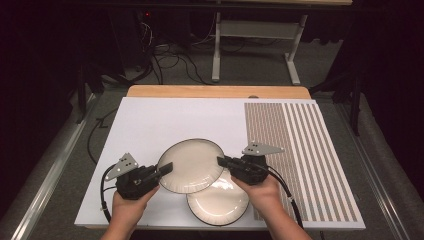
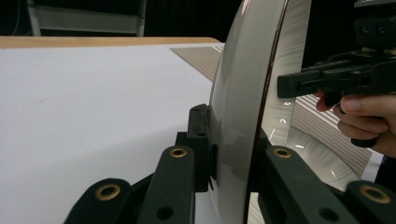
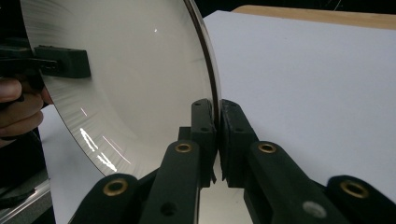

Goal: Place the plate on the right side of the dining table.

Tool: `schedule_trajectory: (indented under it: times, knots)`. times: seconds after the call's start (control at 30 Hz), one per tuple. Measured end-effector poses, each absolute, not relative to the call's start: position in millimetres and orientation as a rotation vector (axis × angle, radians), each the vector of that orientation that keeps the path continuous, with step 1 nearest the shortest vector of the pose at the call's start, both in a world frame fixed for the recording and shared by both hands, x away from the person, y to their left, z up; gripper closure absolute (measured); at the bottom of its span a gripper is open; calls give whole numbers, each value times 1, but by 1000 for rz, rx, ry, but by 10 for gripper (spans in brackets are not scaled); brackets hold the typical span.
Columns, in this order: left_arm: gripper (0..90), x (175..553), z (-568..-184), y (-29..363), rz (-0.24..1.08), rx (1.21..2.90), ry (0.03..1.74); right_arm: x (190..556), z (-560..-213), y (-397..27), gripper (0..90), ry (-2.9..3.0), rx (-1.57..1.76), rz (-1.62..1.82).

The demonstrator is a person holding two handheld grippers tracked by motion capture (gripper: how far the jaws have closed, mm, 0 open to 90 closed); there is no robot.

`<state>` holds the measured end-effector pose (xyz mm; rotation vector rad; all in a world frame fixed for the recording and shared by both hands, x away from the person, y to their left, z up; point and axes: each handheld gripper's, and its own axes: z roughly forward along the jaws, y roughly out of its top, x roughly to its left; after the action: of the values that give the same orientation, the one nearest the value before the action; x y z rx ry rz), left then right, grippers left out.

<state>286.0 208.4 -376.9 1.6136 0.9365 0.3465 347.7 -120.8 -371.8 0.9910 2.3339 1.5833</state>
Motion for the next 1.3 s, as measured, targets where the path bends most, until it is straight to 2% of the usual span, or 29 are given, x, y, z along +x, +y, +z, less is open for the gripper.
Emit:
schedule_trajectory:
  times: [0.63, 1.3]
  knots:
    - [795, 308, -350, 148, 319, 1663, 820, 337, -342, -189, 878, 2211, 1006, 1567]
    - [787, 344, -342, 73, 242, 1759, 754, 333, -339, -260, 879, 2107, 1085, 1512]
